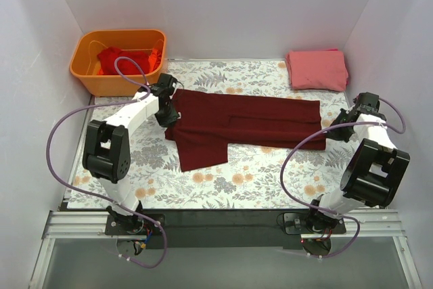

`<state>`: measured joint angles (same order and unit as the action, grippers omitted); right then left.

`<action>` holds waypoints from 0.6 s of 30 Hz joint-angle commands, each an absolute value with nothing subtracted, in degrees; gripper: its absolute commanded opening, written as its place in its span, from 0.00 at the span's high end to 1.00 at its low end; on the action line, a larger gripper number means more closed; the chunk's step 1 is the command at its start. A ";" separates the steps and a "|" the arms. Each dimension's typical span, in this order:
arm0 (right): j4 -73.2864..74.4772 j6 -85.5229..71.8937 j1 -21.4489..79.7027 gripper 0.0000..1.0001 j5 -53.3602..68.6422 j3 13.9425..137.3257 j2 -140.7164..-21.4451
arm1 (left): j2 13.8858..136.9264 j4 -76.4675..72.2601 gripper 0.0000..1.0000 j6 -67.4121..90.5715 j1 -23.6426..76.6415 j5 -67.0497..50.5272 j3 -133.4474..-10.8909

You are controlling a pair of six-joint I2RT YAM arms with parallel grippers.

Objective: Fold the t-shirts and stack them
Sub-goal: Fold the tshirt

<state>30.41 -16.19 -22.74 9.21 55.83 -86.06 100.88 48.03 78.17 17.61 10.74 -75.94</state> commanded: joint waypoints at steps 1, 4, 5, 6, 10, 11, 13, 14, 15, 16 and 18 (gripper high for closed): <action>26.54 -17.05 -22.15 0.99 7.65 59.32 -87.27 | 102.12 49.66 1.00 76.99 16.52 13.27 -79.01; 25.93 -17.23 -22.06 0.99 6.95 60.20 -89.03 | 104.14 49.92 1.00 77.17 16.26 13.36 -80.50; 25.84 -17.23 -22.06 0.99 6.33 60.29 -89.47 | 104.50 50.01 1.00 77.17 16.17 13.62 -80.94; 25.49 -17.23 -22.06 0.99 6.15 60.38 -90.08 | 105.37 50.18 1.00 77.17 16.26 13.80 -82.08; 24.35 -17.40 -22.06 0.99 5.45 60.38 -91.84 | 106.96 50.62 1.00 76.99 16.17 14.94 -85.16; 24.08 -17.49 -22.06 0.99 5.45 60.38 -92.45 | 107.40 50.71 1.00 76.82 16.26 15.46 -86.12; 23.29 -17.67 -21.97 0.99 5.36 60.55 -92.90 | 108.37 50.80 1.00 76.47 16.26 16.34 -87.10; 23.20 -17.67 -21.97 0.99 5.36 60.56 -93.34 | 108.72 50.97 1.00 76.29 16.26 16.61 -87.53; 23.12 -17.84 -21.97 0.99 5.36 60.73 -93.43 | 108.98 51.15 1.00 76.29 16.26 17.13 -88.24; 22.77 -17.93 -21.97 0.99 5.19 60.73 -93.51 | 109.33 51.15 1.00 76.29 16.17 17.23 -88.33; 22.41 -17.84 -21.97 0.99 4.92 60.82 -93.78 | 109.42 51.06 1.00 76.38 16.26 17.31 -88.24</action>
